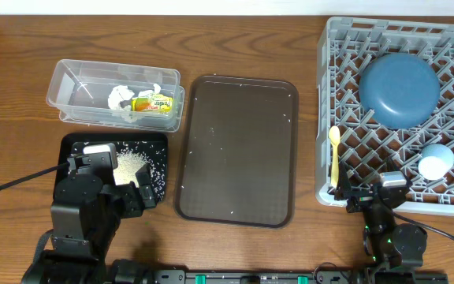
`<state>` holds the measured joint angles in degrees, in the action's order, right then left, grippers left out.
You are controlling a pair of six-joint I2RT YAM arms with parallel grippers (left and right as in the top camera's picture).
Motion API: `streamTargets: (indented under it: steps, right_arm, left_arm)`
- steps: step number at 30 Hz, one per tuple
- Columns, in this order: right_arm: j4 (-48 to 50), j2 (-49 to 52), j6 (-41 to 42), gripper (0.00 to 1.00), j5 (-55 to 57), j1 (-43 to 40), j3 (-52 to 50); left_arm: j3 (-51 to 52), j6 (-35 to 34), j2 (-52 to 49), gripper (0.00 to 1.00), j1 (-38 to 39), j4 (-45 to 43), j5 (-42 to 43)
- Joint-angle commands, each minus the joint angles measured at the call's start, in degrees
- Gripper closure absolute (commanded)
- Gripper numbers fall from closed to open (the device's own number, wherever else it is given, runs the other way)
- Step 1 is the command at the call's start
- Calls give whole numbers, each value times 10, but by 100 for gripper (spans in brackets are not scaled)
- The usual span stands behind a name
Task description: Sort waste into correct bins and load items into the dishwasher rack
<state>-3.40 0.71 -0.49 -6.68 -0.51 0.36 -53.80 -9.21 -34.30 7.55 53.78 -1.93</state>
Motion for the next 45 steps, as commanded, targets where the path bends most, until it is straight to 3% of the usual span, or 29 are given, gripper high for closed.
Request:
streamTargets:
  steps: [1,23,29,37,45]
  right_arm:
    - [-2,-4,-6,1,-9,-8,0]
    - [-2,-4,-7,1,-9,-8,0]
    - [-2,-4,-6,1,-9,-8,0]
    - [-2,-4,-6,1,-9,-8,0]
    - [-2,-4,-7,1,-9,-8,0]
  left_arm:
    - [3,-7,0,2,-2,1,-9]
    - [5,-7,19,2,-2,3,-13]
    - [66,-7,73,2,-11,-14,-22]
    - [259,-7,219,2,-21,-141,-22]
    - [408,-7,324,2,-45,-329,-21]
